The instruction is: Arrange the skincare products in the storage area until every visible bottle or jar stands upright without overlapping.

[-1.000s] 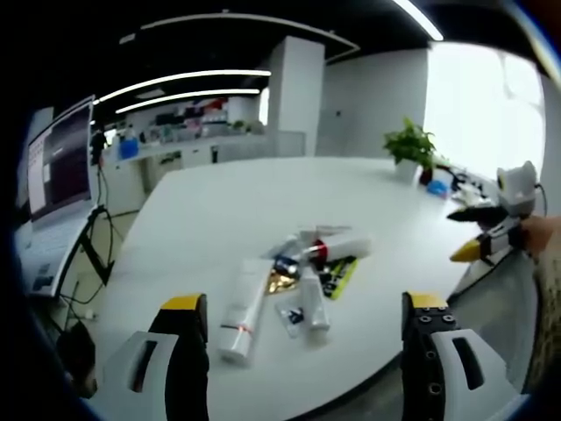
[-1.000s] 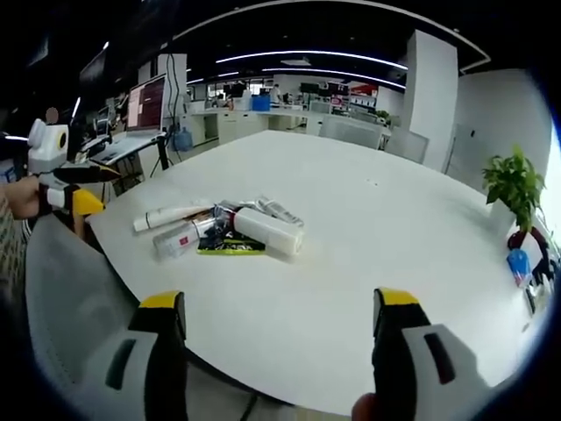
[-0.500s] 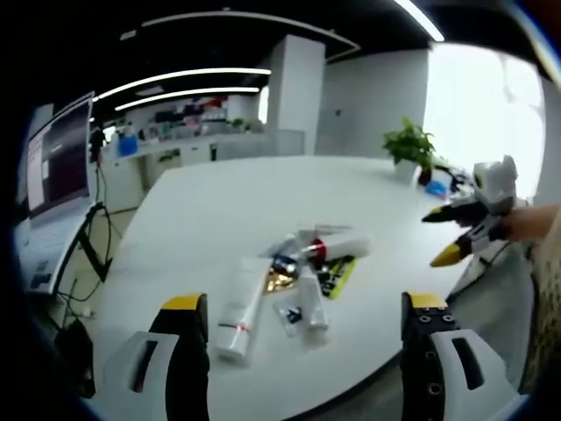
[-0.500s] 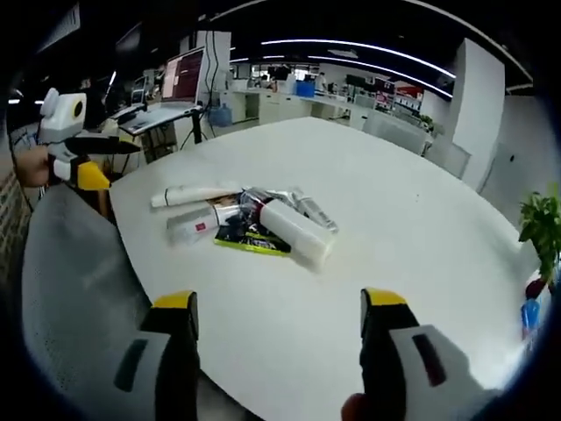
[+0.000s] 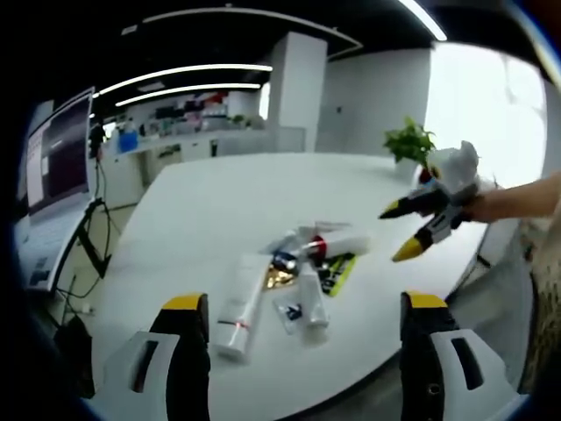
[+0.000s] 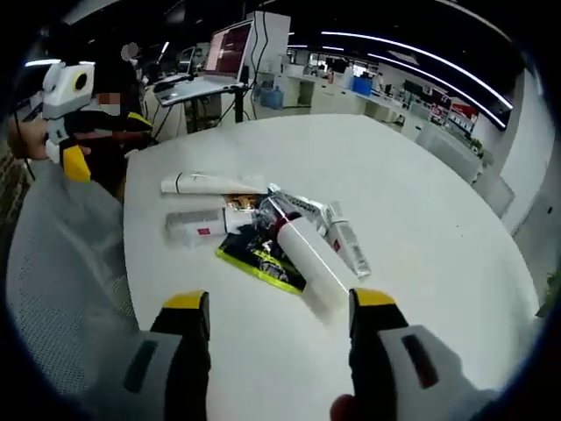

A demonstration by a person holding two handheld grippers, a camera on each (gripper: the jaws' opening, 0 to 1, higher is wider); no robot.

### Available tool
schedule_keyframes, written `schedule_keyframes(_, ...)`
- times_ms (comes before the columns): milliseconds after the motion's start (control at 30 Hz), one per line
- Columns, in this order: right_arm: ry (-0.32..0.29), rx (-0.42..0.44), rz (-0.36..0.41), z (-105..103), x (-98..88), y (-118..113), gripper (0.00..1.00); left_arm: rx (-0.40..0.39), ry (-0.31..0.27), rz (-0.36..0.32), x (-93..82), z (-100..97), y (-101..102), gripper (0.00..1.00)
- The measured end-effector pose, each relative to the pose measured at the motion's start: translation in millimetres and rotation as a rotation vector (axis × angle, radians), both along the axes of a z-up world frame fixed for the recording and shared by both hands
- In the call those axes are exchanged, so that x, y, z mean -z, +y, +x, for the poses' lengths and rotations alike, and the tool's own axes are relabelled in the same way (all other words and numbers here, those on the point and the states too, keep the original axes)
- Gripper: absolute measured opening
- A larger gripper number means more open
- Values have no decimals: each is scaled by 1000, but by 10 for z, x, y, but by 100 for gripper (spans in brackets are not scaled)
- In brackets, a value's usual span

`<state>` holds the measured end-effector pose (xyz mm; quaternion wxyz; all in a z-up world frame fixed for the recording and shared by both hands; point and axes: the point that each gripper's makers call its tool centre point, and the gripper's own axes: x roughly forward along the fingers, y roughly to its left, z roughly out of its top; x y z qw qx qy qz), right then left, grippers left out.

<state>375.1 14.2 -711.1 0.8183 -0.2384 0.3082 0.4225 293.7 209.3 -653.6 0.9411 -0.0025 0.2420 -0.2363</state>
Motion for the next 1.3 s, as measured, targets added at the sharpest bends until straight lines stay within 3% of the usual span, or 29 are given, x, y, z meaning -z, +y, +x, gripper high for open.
schedule_keyframes(133, 7, -36, -22, 108, 44, 33, 62, -6, 3, 1, 3, 4, 7, 87)
schedule_keyframes(400, 26, -189, -110, 202, 207, 132, 61, -7, 13, 10, 21, -2, 11, 87)
schedule_keyframes(867, 57, -249, -117, 611, 372, 332, 53, -23, 38, 10, 57, 9, 33, 86)
schedule_keyframes(1300, 102, -387, -195, 671, 592, 491, 34, -36, 44, 2, 63, 15, 58, 86)
